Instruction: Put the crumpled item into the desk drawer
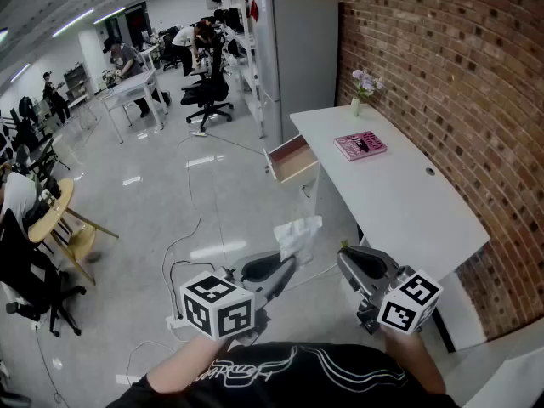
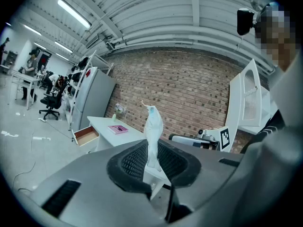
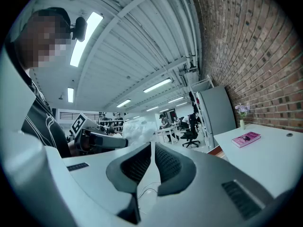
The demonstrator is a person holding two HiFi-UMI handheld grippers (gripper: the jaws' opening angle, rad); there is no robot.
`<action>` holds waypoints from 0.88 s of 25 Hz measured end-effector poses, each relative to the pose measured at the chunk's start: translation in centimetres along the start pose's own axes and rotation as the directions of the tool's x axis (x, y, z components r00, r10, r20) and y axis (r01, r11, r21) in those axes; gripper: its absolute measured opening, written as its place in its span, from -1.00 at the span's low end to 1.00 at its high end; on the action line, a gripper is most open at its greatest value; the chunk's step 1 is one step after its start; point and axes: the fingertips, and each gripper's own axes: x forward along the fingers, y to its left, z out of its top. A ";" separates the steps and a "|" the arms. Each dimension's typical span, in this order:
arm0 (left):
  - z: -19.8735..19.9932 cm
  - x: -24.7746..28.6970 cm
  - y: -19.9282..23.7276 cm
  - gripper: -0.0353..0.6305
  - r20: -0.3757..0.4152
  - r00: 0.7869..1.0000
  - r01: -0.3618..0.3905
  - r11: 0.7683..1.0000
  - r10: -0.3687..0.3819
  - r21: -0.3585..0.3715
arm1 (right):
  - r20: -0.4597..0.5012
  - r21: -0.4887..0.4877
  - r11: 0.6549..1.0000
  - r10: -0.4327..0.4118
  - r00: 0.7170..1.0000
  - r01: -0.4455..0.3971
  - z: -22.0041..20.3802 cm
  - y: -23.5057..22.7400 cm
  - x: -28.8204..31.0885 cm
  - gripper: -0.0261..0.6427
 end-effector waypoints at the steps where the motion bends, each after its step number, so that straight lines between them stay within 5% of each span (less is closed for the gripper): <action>1: -0.2 0.2 0.0 -0.68 -0.002 1.000 0.002 1.000 -0.002 -0.001 | -0.003 -0.002 1.000 -0.004 1.000 0.004 -0.2 -0.2 -0.1 -0.75; 8: -2.0 1.5 1.2 -0.68 -0.025 1.000 -0.014 1.000 0.014 -0.013 | -0.047 -0.048 0.998 -0.044 0.998 0.042 -2.5 -2.4 0.3 -0.75; 22: -4.7 4.5 10.4 -0.68 -0.085 0.995 -0.060 0.989 0.048 -0.138 | -0.146 0.032 0.995 -0.084 0.986 0.089 -7.2 -7.8 6.8 -0.75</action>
